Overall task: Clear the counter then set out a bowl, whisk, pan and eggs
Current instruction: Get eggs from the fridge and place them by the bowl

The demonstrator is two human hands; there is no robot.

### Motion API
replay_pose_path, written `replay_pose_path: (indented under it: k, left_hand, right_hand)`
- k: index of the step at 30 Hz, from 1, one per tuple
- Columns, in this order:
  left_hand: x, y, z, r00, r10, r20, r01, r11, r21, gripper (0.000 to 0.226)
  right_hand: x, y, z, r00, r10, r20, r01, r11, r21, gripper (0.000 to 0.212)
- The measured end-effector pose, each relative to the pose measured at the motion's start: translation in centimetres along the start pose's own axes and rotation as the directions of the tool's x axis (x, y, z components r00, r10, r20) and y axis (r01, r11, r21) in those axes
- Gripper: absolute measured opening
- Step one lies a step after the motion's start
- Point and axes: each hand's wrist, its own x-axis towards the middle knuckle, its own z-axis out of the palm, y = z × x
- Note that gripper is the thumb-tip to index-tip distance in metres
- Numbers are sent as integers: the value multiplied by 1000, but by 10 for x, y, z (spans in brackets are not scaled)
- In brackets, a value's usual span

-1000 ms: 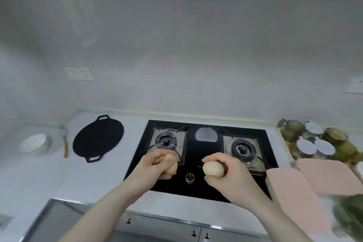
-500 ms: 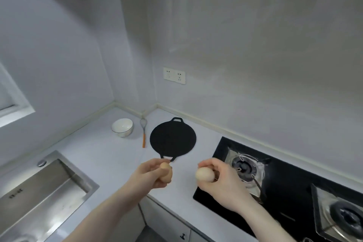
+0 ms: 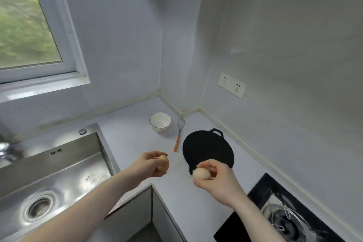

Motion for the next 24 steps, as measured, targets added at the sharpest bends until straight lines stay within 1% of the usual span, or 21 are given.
replay_pose_path:
  k: [2,6,11,14,17,20,24]
  left_hand:
    - [14,1,-6,999,-12,-29,12,1000,13,48]
    - [47,-7,-20,996,-28,-82,31,999,31,32]
    - [89,-12,-32,991,-56,-123,57,998,7,27]
    - [119,-13,-43,986,-95,-138,99,995,20,27]
    - [146,-19,-56,981,-144,-129,154,986,66,30]
    - [174,-27,-70,974,-188,-126,207,966,157,33]
    - [215,-38,-87,958,-243,-149,271,939,210,29]
  right_hand:
    - [23,-1,0,1000,1,25,0,1000,-19,34]
    - [66,-4,8,997,12,79,-7,998,-55,36]
    - [115,-9,21,992,38,117,-27,995,-101,36]
    - [147,-11,34,990,71,121,-58,992,-111,36]
    - [173,-8,51,986,118,114,-103,986,-130,36]
    - [197,-5,69,980,164,112,-144,975,-167,35]
    - [231,-2,91,969,219,115,-193,960,-205,35]
